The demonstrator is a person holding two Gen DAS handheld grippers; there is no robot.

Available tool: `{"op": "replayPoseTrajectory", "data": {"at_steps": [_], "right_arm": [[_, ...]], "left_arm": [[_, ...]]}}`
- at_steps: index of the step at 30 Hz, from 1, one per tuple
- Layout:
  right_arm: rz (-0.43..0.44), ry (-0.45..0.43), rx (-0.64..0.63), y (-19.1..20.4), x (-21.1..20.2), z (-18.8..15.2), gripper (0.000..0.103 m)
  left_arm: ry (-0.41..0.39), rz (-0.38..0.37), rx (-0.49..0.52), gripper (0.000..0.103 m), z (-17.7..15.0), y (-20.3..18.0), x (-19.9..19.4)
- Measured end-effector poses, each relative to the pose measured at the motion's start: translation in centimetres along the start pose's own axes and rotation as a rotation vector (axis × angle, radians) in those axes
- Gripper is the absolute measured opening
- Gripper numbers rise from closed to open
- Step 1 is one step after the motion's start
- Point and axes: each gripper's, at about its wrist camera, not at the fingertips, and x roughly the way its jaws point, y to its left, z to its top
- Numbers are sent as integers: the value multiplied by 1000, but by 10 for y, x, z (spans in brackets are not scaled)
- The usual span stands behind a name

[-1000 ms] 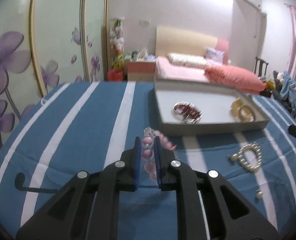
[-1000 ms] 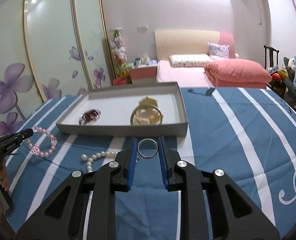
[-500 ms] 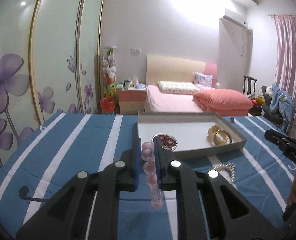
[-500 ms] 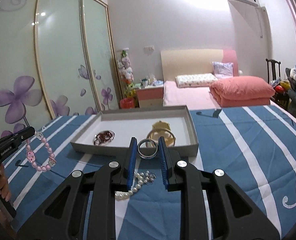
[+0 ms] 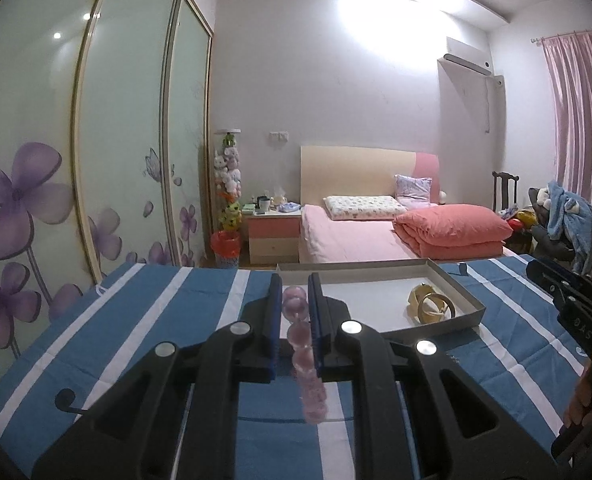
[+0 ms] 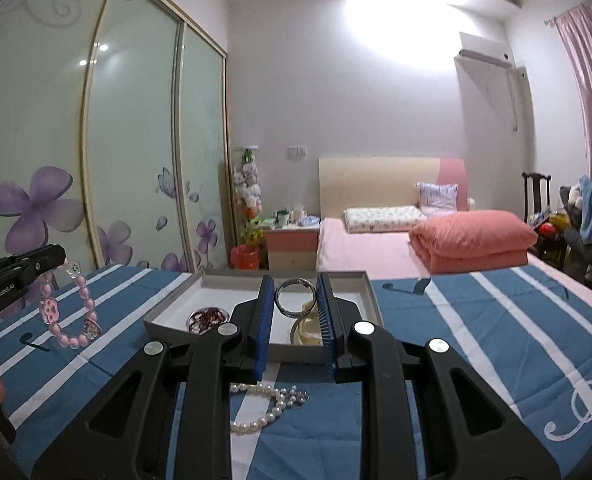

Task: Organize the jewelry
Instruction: 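Lift the pink bracelet and silver ring and carry both over the gray tray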

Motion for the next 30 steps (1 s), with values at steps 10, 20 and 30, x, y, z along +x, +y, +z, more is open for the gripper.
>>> {"op": "replayPoseTrajectory", "data": {"at_steps": [10,20,30], "right_arm": [[-27,-46,-14,0,1,1,23],[-55,-59,-19,0,4,-1,23],[-56,-60,-20,1,4,-1,23]], "left_arm": [[-4,39,18,14,-1,-12,3],[20,70,45,14,-8,-22,15],[25,79,67,14,-8,-28,20]]}}
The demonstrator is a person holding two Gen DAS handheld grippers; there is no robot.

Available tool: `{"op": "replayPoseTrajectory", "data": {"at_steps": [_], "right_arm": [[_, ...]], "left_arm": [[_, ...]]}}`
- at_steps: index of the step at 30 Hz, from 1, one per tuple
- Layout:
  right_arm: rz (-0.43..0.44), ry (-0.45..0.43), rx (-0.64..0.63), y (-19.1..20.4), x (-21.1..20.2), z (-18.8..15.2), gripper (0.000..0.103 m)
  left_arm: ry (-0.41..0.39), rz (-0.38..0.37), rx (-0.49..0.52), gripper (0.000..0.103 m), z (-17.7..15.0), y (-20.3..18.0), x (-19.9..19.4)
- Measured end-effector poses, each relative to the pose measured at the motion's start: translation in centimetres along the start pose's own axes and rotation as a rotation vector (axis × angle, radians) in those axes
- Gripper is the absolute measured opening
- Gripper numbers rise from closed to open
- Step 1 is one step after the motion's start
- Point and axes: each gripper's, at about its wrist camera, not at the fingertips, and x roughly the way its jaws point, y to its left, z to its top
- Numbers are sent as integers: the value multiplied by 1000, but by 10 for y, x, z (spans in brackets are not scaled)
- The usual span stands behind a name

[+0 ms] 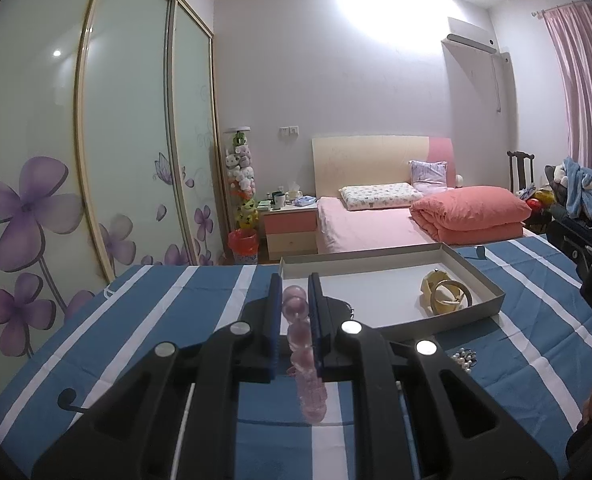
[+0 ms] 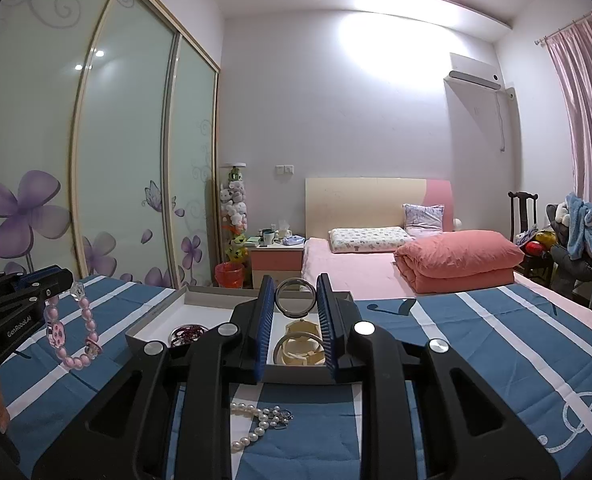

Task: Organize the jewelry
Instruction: 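Lift the pink bracelet and silver ring and carry both over the gray tray, then lower both items into the tray and open both grippers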

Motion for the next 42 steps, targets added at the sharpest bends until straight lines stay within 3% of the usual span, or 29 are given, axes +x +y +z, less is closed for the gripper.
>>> {"op": "replayPoseTrajectory", "data": {"at_steps": [11,23,30,42], "right_arm": [[-7,-17,-16,-4,17,7,23],[8,-18,-5,-14,67,17,23],[9,31,0,-20,102,10,23],[32,181,12,-17,143,-13,23]], "left_arm": [[-5,8,29,14,6,-9,18],[21,-53,-29,14,33,-19,78],[49,-97,-68,14,42,-28,122],[130,-147,-69,14,24,-46,175]]}}
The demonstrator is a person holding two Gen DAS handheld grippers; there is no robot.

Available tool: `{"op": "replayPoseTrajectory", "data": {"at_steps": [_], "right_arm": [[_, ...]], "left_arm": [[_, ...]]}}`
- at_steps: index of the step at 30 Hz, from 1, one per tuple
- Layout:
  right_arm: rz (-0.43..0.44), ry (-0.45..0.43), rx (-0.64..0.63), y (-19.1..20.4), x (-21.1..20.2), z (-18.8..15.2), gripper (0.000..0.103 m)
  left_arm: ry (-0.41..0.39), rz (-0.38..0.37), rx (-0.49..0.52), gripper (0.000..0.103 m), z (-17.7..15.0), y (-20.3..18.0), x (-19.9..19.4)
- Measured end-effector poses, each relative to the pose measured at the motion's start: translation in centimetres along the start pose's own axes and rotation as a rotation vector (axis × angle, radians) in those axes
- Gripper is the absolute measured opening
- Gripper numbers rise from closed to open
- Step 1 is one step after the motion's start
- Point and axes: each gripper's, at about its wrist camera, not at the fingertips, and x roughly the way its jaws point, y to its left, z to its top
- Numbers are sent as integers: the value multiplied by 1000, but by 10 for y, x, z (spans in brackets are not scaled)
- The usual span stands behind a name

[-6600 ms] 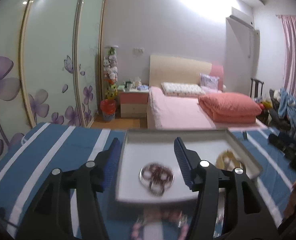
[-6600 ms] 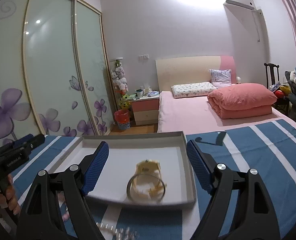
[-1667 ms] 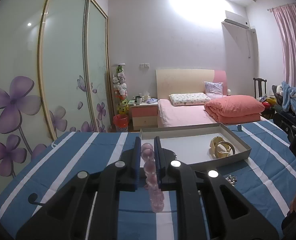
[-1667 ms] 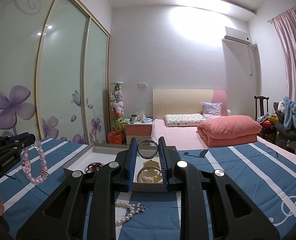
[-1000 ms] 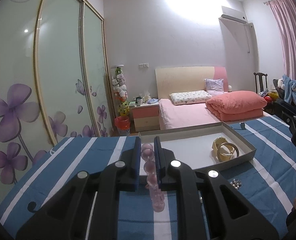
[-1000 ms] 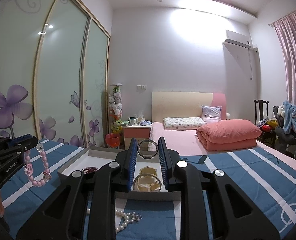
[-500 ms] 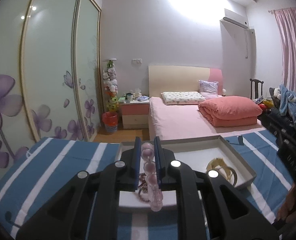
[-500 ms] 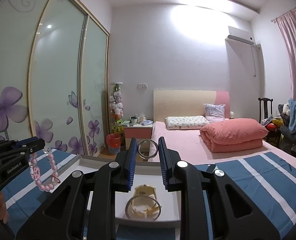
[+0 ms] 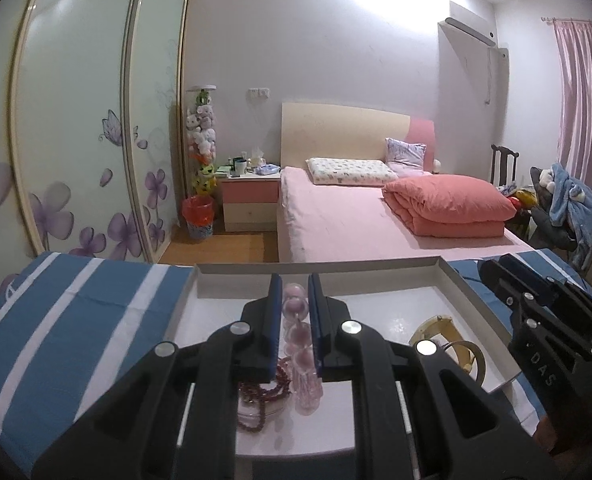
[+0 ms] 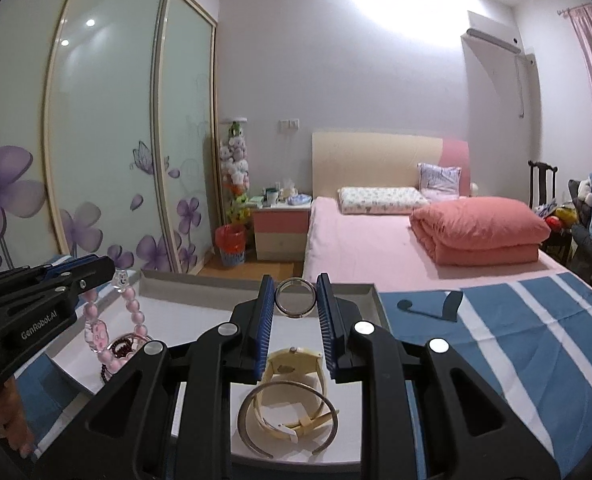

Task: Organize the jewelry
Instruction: 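Lower both items into the tray and open both grippers, then grasp a pearl stud earring with the left gripper while the right gripper grasps the pearl drop earrings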

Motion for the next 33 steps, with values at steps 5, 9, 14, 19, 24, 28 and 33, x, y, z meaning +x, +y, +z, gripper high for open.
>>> {"op": "replayPoseTrajectory", "data": {"at_steps": [5,9,14,19,24,28,33], "right_arm": [[11,36,2,3,8,0,23],[25,33,-10,8,9,1,29],[30,13,-1,4,9,2,43],[19,0,8,-1,0,5,43],[21,-12,20,-2,-19,8,43],[32,-21,0,1,-44,7,43],[36,-12,3,1,-73,1,43]], "left_arm": [[26,-16,10,14,-5,-2,13],[47,-22,2,14,-9,-2,20],[24,-18,-17,25,-7,3,17],[25,-7,-31,25,-4,10,9],[29,-12,-34,25,-8,20,-14],[85,-74,-16,25,-23,21,-38],[142,-170,9,25,-52,14,-79]]}}
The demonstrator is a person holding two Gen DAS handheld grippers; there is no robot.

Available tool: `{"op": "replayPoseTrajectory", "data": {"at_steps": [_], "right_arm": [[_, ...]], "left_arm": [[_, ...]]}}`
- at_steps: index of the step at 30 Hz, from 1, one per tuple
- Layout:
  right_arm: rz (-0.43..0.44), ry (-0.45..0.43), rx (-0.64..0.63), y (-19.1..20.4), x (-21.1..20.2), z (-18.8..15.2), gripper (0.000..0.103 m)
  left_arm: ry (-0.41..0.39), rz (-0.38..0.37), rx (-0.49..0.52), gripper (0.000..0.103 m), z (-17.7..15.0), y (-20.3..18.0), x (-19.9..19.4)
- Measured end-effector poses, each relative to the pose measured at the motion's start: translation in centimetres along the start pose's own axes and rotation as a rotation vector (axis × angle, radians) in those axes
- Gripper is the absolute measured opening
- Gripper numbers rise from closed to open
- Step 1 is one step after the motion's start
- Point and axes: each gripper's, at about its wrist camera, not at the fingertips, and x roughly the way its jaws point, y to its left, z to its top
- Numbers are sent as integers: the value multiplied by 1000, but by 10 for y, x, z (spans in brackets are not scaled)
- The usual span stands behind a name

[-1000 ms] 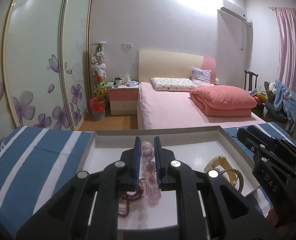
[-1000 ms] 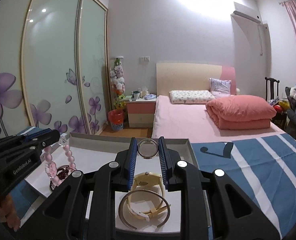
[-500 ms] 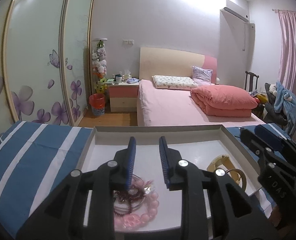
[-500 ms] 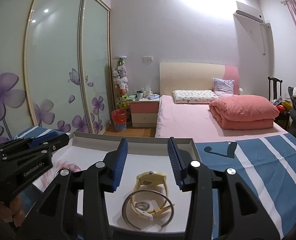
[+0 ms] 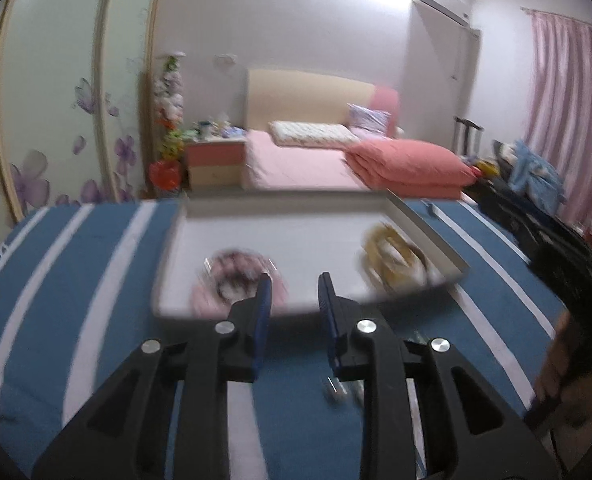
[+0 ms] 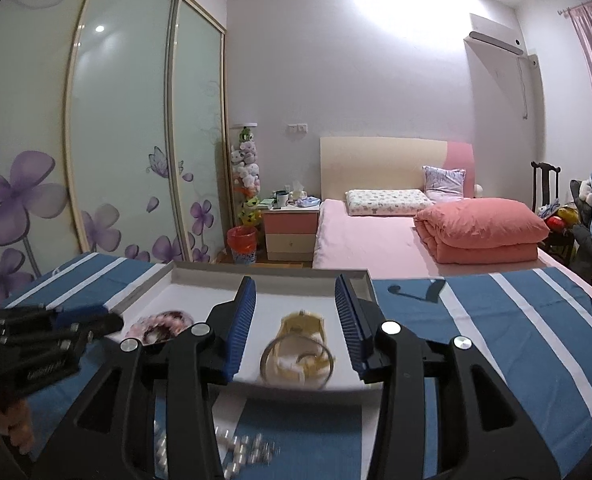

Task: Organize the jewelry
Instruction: 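Grasp a pearl stud earring with the left gripper while the right gripper grasps the pearl drop earrings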

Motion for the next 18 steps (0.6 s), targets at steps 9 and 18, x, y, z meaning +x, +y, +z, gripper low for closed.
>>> {"op": "replayPoseTrajectory", "data": {"at_steps": [9,18], "right_arm": [[-10,10,77,-9,-46,-18,43],[-19,9,102,-15,-68,-26,43]], "left_arm": [[130,-84,101,33,-71,-54,-38],[280,-60,186,33,-91,-80,-22]]}}
